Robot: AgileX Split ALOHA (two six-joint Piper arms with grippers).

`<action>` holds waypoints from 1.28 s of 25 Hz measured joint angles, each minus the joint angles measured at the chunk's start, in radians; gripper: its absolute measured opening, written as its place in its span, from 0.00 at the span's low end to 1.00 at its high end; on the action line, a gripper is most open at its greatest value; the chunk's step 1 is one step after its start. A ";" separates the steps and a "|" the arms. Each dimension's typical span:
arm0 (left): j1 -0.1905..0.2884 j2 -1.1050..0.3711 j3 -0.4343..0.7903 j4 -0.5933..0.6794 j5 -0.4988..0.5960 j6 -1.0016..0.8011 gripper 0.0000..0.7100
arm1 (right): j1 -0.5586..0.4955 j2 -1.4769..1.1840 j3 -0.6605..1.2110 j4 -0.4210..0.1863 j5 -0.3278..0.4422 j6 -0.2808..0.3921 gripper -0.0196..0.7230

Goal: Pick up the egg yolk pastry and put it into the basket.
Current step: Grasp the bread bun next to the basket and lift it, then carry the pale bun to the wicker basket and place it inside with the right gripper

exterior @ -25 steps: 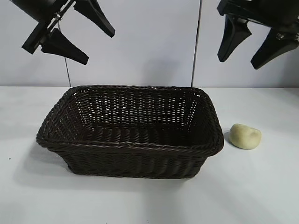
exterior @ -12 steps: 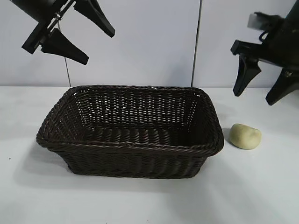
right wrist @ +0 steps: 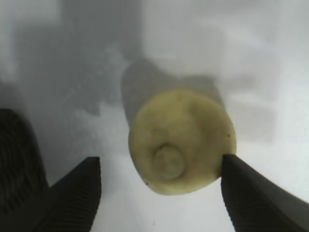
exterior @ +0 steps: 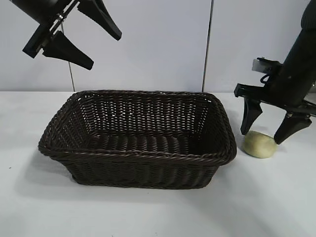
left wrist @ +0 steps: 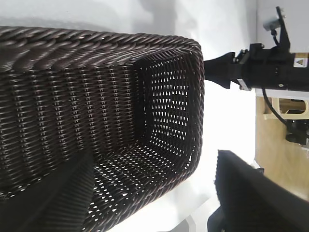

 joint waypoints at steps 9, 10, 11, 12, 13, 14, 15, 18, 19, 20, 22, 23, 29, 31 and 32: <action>0.000 0.000 0.000 0.000 0.000 0.000 0.72 | 0.000 -0.041 -0.001 -0.017 0.005 0.006 0.09; 0.000 0.000 0.000 0.000 0.000 0.000 0.72 | 0.000 -0.054 -0.001 -0.018 0.006 0.006 0.08; 0.000 0.000 0.000 0.000 0.000 0.000 0.72 | 0.000 -0.073 -0.001 -0.018 0.008 0.006 0.08; 0.000 0.000 0.000 0.000 0.000 0.000 0.72 | 0.000 -0.091 -0.001 -0.018 0.011 0.006 0.08; 0.000 0.000 0.000 0.000 0.000 0.000 0.72 | 0.000 -0.119 -0.001 -0.018 0.019 0.006 0.08; 0.000 0.000 0.000 0.000 0.000 0.000 0.72 | 0.000 -0.144 -0.001 -0.018 0.029 0.006 0.08; 0.000 0.000 0.000 0.000 0.000 0.000 0.72 | 0.000 -0.165 -0.001 -0.018 0.037 0.006 0.08; 0.000 0.000 0.000 0.000 0.000 0.000 0.72 | 0.000 -0.237 -0.001 -0.015 0.060 0.006 0.07; 0.000 0.000 0.000 0.000 0.000 0.000 0.72 | 0.000 -0.261 -0.001 -0.013 0.064 0.006 0.07; 0.000 0.000 0.000 0.000 0.000 0.000 0.72 | 0.000 -0.286 -0.001 -0.012 0.069 0.006 0.07; 0.000 0.000 0.000 0.000 0.000 0.000 0.72 | 0.000 -0.325 -0.001 -0.005 0.078 0.003 0.07; 0.000 0.000 0.000 0.000 0.000 0.000 0.72 | 0.000 -0.340 -0.001 0.001 0.079 0.001 0.07; 0.000 0.000 0.000 0.000 0.000 0.000 0.72 | 0.000 -0.377 -0.001 0.080 0.083 -0.036 0.07; 0.000 0.000 0.000 0.000 0.000 0.000 0.72 | 0.000 -0.377 -0.001 0.136 0.083 -0.061 0.07; 0.000 0.000 0.000 0.000 0.000 0.000 0.72 | 0.000 -0.377 -0.001 0.171 0.083 -0.079 0.07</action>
